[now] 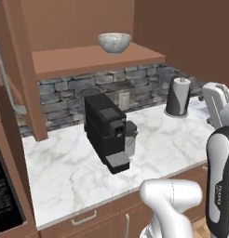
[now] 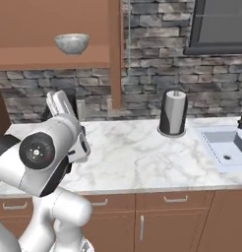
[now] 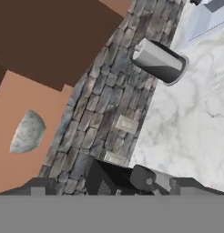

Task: Take the smaller bowl and place it next to the appetizer plate on the dining counter , and place the larger bowl next to the plate with cooked food.

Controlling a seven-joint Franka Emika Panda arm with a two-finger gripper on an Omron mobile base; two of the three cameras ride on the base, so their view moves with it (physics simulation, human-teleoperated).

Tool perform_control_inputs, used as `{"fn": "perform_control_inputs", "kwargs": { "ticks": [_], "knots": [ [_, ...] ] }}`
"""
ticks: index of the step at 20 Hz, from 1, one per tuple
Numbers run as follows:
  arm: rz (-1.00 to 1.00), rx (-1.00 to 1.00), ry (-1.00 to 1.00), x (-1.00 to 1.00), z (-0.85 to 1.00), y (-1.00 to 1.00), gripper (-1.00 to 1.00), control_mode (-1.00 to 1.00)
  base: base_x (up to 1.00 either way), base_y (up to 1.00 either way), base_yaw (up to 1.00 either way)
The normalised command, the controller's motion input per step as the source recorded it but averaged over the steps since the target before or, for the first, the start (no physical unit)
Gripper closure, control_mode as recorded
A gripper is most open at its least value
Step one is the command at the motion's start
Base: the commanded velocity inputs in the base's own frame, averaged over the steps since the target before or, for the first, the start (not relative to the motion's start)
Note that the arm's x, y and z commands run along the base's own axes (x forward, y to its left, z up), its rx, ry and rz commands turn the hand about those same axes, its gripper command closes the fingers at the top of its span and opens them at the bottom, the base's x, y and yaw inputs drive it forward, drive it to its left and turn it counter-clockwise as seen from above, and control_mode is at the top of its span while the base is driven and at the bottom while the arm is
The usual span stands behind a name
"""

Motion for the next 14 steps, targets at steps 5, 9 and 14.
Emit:
{"fn": "perform_control_inputs", "kwargs": {
  "ticks": [5,9,14],
  "knots": [
    [0.00,0.00,0.00,0.00,0.00,0.00,-1.00,1.00,0.72,0.38,0.25],
    [0.00,0.00,0.00,0.00,0.00,0.00,-1.00,1.00,0.44,0.77,0.23],
    [0.00,0.00,0.00,0.00,0.00,0.00,-1.00,1.00,0.52,0.79,0.30]
  ]
}}
